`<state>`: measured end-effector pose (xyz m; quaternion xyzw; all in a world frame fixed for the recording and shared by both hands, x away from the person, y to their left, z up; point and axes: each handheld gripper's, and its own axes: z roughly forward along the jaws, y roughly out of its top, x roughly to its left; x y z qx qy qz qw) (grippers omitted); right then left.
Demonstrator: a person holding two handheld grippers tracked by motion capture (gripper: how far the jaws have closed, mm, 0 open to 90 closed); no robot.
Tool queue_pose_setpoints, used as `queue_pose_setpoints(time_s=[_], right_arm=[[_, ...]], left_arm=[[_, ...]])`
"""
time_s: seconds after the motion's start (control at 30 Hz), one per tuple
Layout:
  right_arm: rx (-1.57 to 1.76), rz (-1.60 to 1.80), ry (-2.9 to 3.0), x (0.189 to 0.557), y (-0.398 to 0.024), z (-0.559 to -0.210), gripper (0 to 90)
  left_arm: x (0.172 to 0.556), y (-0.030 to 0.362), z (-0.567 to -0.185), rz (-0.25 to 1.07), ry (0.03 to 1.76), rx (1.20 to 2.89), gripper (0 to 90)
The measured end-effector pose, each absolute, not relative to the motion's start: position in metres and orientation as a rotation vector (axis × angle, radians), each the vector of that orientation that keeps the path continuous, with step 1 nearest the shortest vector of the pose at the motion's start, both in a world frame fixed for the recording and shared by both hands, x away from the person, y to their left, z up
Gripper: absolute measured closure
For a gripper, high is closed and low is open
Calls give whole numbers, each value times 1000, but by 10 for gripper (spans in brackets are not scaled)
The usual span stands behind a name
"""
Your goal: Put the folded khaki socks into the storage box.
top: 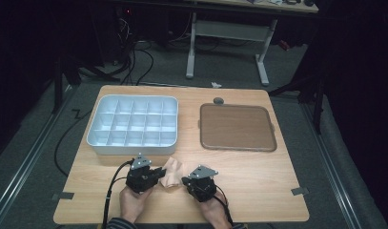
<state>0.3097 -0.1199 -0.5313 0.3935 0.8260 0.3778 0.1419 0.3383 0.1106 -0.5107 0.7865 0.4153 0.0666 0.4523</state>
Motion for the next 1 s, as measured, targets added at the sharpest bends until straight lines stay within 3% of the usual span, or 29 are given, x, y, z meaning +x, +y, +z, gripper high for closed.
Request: queue_pose_setpoints(time_s=[1.0], right_arm=[[1055, 1105, 2460, 317, -95, -530, 885]], left_arm=[[334, 115, -492, 135, 980, 1878, 831]])
